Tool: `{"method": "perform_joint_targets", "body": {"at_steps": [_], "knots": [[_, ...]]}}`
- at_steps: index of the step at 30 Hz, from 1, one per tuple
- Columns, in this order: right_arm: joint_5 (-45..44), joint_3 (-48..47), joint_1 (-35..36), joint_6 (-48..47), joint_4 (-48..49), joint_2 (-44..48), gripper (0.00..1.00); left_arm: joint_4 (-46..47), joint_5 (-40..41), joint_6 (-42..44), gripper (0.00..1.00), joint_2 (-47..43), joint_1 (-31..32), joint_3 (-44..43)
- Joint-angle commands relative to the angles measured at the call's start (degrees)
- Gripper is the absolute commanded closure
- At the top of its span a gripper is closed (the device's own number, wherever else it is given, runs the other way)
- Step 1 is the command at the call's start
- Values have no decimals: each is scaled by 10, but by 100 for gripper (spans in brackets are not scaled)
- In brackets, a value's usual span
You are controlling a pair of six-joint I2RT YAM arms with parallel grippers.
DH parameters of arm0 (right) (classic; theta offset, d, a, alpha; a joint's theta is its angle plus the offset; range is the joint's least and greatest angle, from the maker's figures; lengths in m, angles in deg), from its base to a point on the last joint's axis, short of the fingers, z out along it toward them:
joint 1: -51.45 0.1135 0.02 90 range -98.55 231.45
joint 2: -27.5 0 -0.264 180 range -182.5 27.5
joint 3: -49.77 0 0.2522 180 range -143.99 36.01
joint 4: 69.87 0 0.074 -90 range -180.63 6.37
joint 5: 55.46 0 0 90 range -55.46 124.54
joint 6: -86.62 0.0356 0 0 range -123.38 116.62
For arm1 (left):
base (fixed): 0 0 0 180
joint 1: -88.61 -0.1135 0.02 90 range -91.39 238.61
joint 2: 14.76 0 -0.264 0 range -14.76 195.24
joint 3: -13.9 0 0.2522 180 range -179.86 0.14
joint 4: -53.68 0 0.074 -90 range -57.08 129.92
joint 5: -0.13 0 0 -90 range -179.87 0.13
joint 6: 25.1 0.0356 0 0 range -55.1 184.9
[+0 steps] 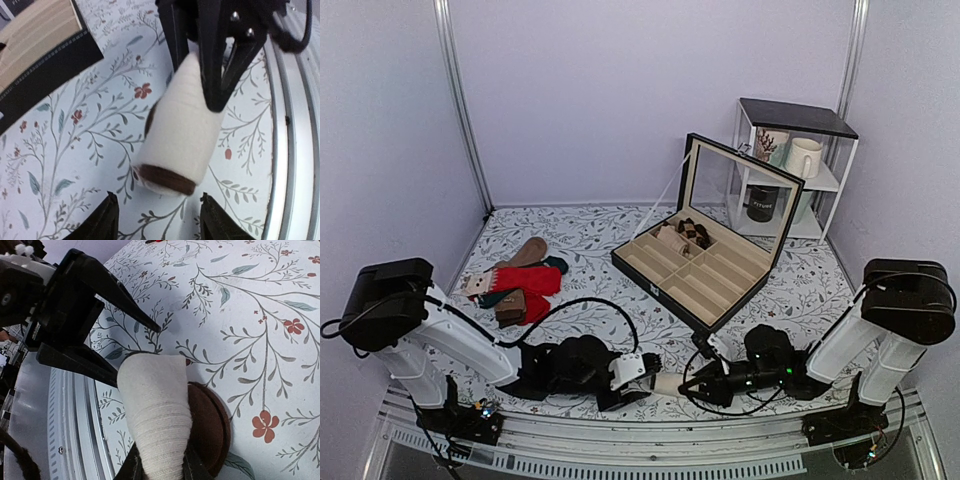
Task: Roll the socks
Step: Roll a pair of socks at the center of the board.
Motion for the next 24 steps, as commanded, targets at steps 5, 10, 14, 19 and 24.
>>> {"method": "perform_joint_targets", "body": {"at_steps": [5, 10, 14, 19, 24], "knots": [[28, -6, 2, 39, -215, -15, 86, 100, -3, 98, 43, -5, 1, -12], [32, -15, -3, 41, -241, -11, 86, 71, -47, 101, 48, 41, 0, -46], [36, -17, -7, 44, -251, -10, 86, 76, -55, 84, 50, 59, 0, -35], [44, -17, -12, 42, -257, -14, 86, 81, -49, 74, 52, 65, 1, -26], [48, -20, -13, 40, -260, -19, 86, 72, -65, 71, 66, 78, -6, -34]]}}
